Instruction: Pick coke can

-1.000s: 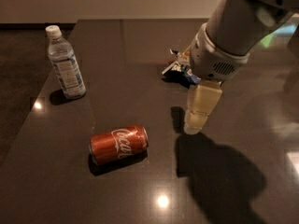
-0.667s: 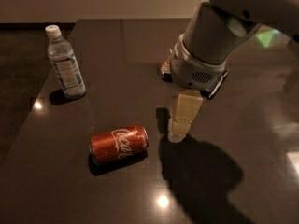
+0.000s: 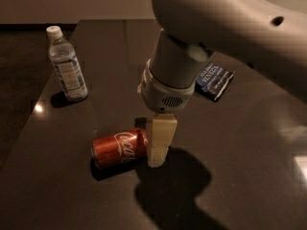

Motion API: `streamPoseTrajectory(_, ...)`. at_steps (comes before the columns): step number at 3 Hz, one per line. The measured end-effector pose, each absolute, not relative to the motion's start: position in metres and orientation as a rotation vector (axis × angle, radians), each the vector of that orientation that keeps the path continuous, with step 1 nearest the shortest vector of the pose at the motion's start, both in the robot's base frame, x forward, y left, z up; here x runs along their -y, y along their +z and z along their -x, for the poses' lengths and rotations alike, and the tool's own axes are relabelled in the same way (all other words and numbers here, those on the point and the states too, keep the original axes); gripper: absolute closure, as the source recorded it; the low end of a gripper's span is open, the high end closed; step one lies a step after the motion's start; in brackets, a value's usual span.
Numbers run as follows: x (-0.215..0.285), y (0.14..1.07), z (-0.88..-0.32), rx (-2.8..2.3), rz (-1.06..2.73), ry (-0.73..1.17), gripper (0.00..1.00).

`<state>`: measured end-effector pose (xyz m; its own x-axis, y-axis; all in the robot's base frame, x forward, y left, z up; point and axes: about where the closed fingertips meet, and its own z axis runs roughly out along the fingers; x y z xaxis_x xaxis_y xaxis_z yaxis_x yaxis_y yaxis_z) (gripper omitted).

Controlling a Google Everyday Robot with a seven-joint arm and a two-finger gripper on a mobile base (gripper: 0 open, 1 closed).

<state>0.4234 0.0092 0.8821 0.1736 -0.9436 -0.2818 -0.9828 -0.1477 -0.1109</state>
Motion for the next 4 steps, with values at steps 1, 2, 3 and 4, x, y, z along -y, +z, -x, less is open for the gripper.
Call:
streamPoseTrajectory(1, -0.032, 0.869, -0.409, -1.808, 2.241, 0.223, 0.0)
streamPoseTrajectory(2, -0.046, 0.858, -0.401, -1.782, 2.284, 0.231, 0.12)
streamPoseTrajectory(3, -0.053, 0.853, -0.398, -1.773, 2.311, 0.224, 0.34)
streamPoseTrajectory(4, -0.051, 0.855, -0.397, -1.772, 2.317, 0.224, 0.59)
